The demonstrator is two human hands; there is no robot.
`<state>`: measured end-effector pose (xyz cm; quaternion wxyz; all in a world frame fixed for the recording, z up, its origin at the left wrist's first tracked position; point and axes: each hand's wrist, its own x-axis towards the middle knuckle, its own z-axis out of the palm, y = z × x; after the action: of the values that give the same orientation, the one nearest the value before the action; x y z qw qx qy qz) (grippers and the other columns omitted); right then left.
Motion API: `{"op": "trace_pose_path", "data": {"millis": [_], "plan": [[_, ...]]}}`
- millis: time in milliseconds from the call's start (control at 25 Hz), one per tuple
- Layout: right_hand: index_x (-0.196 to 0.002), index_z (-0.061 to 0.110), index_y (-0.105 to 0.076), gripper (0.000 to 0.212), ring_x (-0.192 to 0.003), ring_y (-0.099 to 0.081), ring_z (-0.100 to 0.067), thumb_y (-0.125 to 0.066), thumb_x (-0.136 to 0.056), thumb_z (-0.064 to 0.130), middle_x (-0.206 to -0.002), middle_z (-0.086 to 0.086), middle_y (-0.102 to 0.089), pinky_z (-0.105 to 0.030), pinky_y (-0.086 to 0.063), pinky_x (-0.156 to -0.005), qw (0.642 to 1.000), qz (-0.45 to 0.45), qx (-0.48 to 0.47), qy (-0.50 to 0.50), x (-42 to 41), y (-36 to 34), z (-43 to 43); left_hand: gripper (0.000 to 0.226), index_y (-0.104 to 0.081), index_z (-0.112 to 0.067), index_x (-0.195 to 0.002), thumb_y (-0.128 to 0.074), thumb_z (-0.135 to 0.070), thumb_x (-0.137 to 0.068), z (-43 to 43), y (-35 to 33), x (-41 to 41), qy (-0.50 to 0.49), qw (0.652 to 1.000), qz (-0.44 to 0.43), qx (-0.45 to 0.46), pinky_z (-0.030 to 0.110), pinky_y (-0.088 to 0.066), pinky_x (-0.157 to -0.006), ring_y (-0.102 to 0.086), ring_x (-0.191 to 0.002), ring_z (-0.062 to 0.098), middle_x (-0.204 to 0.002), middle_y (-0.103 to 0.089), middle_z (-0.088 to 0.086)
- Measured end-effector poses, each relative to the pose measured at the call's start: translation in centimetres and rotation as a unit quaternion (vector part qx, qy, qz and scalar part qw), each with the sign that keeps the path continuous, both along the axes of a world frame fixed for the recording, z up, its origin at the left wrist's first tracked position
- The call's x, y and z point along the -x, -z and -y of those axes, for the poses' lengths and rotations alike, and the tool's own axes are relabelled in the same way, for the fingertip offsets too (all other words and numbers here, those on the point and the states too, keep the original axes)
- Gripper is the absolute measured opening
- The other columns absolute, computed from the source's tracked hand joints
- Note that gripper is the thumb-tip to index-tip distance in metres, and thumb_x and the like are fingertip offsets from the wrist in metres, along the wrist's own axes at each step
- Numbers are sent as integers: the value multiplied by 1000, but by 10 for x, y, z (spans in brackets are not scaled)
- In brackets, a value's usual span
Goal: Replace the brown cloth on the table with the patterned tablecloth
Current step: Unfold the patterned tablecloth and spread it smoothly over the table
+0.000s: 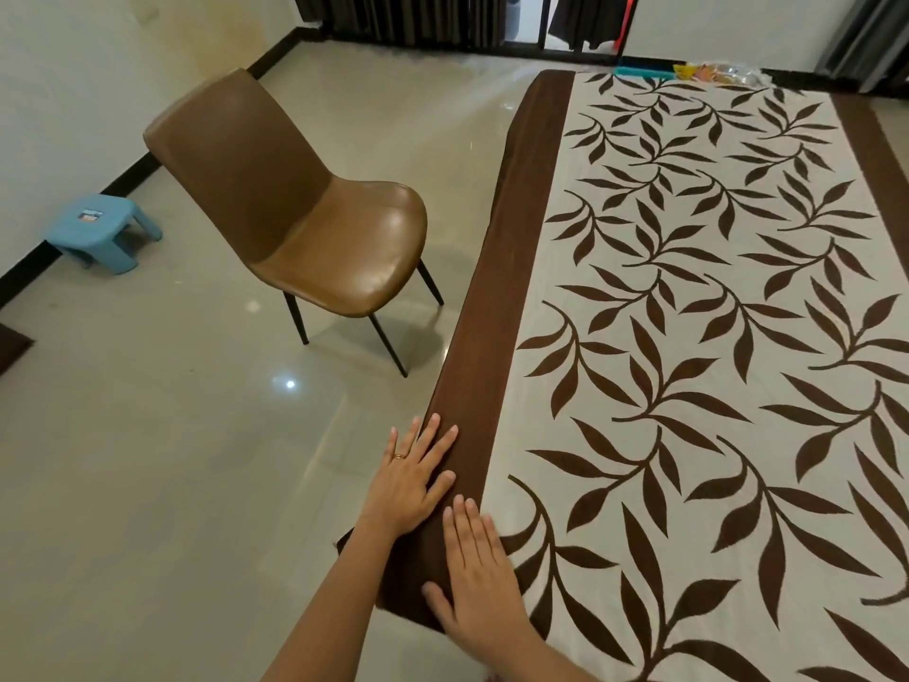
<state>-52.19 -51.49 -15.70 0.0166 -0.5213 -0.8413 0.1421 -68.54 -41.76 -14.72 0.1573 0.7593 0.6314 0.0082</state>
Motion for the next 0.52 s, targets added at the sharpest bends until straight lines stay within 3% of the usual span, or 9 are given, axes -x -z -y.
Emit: {"op": "trace_pose_path", "data": {"millis": [120,240,280,320,400,440,520], "plan": [[-144,2,-34,94,-137,-38,-32,-46,-75,63,-149,-18,-37,-41,-6,-113,999,20,-30,-8,0,6,-3,63,4,-38,-150,2,-61,-91,-29,0,7,-27,1000,4,-2,35,21,-114,14,-146,18,-158,10,-9],[-149,-3,-9,100,-141,-20,-36,-40,-80,62,-151,-22,-26,-43,-5,-115,996,21,-81,-5,1,23,-7,71,4,-34,-151,13,-63,-86,-63,4,15,-53,998,19,-1,37,19,-114,15,-146,20,-157,12,-7],[-149,-3,-14,90,-140,-19,-36,-36,-86,58,-149,-21,-29,-43,-9,-115,995,25,-97,1,5,25,-6,76,1,-30,-152,16,-63,-85,-75,5,19,-68,997,25,-6,38,17,-114,15,-146,21,-157,10,-4],[-144,-2,-31,76,-138,-25,-36,-33,-92,53,-144,-20,-40,-43,-17,-114,995,23,-96,19,12,23,-8,79,-2,-24,-152,15,-64,-86,-89,5,22,-84,996,34,-15,39,15,-115,14,-145,21,-159,7,0],[-117,13,-65,57,-126,-46,-32,-36,-87,51,-126,-12,-58,-38,-25,-112,995,3,-55,85,30,3,-27,73,-5,-17,-152,2,-59,-93,-116,0,19,-86,993,67,-44,38,9,-117,10,-146,18,-160,-1,5],[-111,17,-69,56,-122,-48,-29,-39,-79,51,-123,-9,-62,-35,-21,-112,991,-12,-36,128,41,-9,-42,68,-7,-18,-152,-6,-55,-95,-127,-5,15,-54,993,89,-59,36,7,-118,7,-146,16,-160,-4,3],[-126,11,-59,60,-131,-36,-26,-41,-79,42,-136,-13,-55,-34,-11,-113,977,-18,-29,210,60,-20,-76,57,-12,-25,-152,-19,-46,-100,-143,-14,2,81,987,123,-64,33,3,-120,4,-147,13,-159,-4,-3]]}}
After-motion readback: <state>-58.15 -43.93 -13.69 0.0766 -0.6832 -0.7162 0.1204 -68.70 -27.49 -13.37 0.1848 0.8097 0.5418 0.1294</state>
